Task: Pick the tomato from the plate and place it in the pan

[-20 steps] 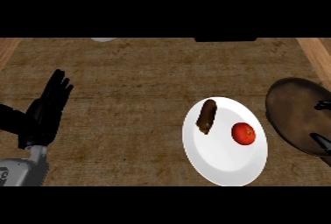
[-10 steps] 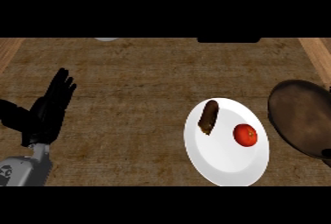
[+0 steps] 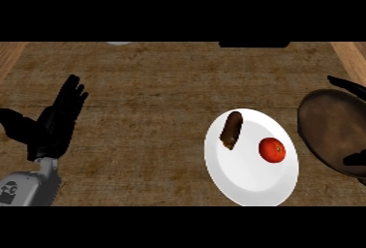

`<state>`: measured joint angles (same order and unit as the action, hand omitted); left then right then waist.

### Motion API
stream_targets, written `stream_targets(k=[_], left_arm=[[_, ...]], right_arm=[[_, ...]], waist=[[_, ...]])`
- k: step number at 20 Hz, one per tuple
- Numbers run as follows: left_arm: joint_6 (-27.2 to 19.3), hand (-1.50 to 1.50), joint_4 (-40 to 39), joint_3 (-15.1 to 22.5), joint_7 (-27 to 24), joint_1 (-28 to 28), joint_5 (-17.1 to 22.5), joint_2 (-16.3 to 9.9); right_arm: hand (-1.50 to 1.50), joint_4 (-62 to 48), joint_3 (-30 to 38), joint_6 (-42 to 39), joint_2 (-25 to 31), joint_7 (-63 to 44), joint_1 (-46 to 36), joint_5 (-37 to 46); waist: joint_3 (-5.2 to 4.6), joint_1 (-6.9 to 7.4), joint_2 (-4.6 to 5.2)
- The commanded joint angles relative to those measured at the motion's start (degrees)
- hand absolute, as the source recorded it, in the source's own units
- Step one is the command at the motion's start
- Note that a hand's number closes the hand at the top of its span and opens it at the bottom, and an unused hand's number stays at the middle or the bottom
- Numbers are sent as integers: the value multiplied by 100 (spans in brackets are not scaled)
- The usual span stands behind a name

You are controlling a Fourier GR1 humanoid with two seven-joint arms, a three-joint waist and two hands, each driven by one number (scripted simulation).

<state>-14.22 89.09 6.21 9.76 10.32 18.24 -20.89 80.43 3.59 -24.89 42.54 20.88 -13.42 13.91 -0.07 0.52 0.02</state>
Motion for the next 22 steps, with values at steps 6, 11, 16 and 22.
stream_targets(k=[6,11,16,22], left_arm=[[139,0,87,-216,86,-99,27,-52],[78,0,295,-271,229,-212,-200,83],[90,0,106,-197,51,-159,-358,303],[238,0,-43,-279,-139,-207,-526,514]], right_arm=[[-150,486,-1177,-1111,193,-933,-206,848],[-150,1295,-1102,-1082,163,-848,380,1248],[-150,1669,-1208,-973,194,-1361,273,1948],[-150,2590,-1099,-1322,-509,-2294,391,2039]], waist=[[2,-26,-10],[5,-81,-18],[5,-80,-10],[4,-70,-11]])
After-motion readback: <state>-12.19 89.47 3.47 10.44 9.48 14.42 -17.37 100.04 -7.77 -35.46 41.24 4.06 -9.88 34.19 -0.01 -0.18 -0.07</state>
